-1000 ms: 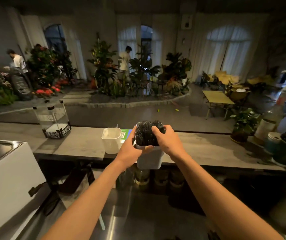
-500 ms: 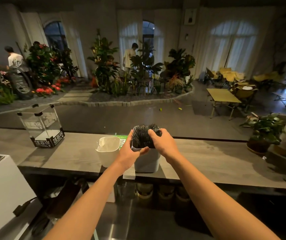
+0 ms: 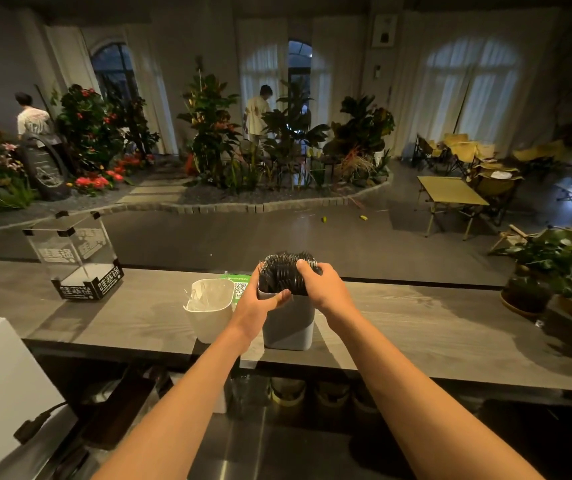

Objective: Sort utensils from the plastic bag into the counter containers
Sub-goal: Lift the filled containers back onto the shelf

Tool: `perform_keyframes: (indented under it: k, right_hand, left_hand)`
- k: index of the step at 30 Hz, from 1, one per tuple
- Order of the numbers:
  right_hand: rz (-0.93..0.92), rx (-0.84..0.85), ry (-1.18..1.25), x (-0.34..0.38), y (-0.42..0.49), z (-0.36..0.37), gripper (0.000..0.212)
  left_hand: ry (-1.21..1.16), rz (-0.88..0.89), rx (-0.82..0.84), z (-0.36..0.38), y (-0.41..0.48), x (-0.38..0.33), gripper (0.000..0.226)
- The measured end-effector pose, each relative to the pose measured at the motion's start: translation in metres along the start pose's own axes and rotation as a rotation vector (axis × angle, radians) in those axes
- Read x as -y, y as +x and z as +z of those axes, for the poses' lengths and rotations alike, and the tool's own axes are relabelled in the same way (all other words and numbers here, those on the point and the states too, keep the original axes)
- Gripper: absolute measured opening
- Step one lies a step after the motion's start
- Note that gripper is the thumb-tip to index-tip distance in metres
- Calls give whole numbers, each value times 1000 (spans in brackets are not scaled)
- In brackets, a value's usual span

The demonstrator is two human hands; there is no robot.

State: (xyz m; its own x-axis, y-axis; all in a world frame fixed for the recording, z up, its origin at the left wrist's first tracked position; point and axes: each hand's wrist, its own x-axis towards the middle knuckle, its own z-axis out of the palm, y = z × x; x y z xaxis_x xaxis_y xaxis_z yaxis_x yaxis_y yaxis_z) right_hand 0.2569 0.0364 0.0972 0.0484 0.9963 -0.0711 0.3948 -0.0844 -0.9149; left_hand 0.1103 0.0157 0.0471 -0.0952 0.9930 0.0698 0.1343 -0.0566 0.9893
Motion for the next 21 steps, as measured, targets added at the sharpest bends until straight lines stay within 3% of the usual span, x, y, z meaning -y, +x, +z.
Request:
perform_keyframes:
  k: [6,11,17,21]
  right_hand:
    - [-24,16,-1,-2,-21,-10,58]
    - [-72,27,111,-11,-55,-24,51]
    - [-116,13,295,-41,-114,-48,25]
    - [-97,-30,308,-91,-155,-69,26]
  left_hand:
    - [112,64,-184,7,-25,-12,89]
    - [240,208,-300,18,-64,-17,89]
    - [247,330,-255,55,-132,-10,82]
    - [144,251,-46,93,-184,17,70]
